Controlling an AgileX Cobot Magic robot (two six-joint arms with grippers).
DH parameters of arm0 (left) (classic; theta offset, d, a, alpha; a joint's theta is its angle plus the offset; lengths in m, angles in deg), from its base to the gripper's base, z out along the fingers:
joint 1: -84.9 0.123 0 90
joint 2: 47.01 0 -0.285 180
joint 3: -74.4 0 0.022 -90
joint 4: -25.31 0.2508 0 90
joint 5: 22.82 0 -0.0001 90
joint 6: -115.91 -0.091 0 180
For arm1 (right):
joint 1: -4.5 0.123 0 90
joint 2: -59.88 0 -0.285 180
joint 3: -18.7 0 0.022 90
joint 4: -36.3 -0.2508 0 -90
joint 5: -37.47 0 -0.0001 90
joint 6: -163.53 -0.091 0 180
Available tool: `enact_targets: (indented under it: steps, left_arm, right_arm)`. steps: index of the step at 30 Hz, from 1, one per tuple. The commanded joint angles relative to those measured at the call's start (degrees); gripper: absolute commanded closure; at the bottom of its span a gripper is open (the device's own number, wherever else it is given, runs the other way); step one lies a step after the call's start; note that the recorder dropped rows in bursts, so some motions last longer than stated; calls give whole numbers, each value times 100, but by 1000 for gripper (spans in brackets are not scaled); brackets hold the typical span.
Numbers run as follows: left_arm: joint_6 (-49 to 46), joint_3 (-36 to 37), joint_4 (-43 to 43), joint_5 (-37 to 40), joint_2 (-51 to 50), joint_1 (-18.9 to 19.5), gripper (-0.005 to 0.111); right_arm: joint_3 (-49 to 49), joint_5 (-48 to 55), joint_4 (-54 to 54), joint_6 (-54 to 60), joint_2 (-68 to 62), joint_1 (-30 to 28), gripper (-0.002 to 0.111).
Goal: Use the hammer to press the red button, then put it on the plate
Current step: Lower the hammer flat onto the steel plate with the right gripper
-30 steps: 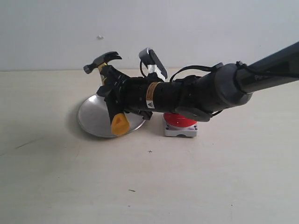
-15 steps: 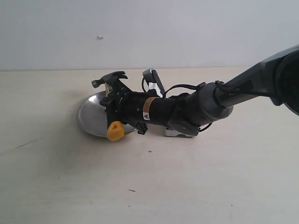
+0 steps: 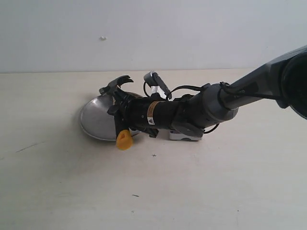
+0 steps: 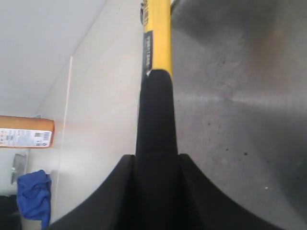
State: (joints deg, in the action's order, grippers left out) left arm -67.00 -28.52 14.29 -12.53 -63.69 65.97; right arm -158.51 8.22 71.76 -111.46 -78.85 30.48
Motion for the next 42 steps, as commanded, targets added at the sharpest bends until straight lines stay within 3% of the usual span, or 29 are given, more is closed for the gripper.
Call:
enact_targets:
  steps: [1,8,21,32,42]
  left_arm:
    - [-3,14,-11,-48,23,13,107]
    - [-3,14,-11,-48,23,13,107]
    - [-3,14,-11,-48,23,13,107]
    - [-3,14,-11,-48,23,13,107]
    - [-3,14,-11,-48,23,13,107]
  right_arm:
    - [-81,160,108,528,267,0,108]
    - [-508,892,424,703,267,0,108]
    - [-553,1090,408,782,92,127,108]
    - [-553,1444,514,858,92,127,81]
    - [-553,1444,539,969,92,127,73]
